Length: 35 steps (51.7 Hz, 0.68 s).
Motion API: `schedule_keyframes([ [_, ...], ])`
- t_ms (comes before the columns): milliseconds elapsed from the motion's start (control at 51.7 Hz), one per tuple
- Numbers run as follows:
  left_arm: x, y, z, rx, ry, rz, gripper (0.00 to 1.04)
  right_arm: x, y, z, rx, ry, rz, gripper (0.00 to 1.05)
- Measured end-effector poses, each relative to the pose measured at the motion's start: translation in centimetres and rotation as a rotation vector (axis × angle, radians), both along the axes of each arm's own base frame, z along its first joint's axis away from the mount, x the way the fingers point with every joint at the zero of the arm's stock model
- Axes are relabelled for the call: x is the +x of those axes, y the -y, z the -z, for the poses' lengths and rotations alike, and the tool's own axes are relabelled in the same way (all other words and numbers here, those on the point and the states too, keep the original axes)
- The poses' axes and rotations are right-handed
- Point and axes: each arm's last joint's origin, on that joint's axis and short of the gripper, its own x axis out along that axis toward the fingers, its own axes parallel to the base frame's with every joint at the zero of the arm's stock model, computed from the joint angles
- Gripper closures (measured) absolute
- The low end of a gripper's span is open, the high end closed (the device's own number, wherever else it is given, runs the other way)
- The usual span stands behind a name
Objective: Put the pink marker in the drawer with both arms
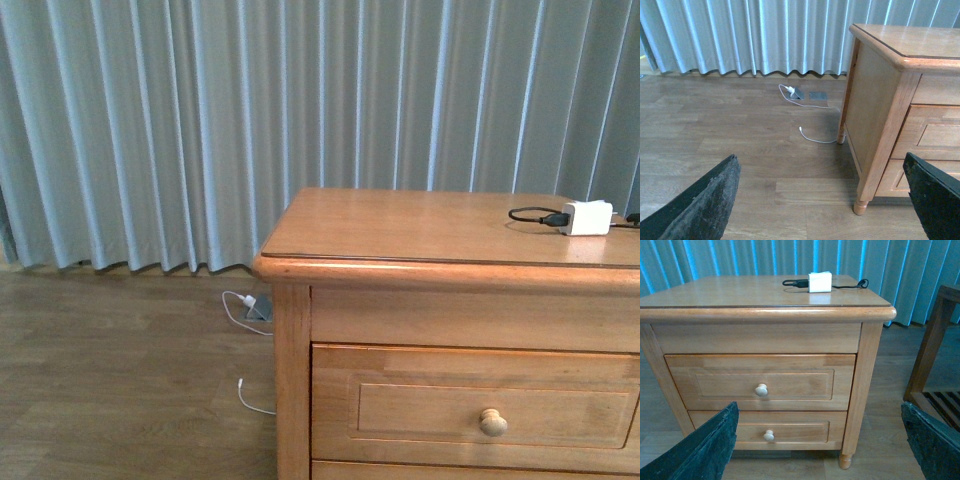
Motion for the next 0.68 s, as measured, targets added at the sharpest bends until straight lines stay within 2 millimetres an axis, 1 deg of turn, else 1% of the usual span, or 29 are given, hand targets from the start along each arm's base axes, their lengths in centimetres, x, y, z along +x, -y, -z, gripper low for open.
schedule_keyframes([
  [677, 0.00, 0.00, 0.00, 0.000, 0.000, 0.000, 0.06, 0.00, 0.00, 0.00, 0.000, 0.000, 0.000, 0.08],
])
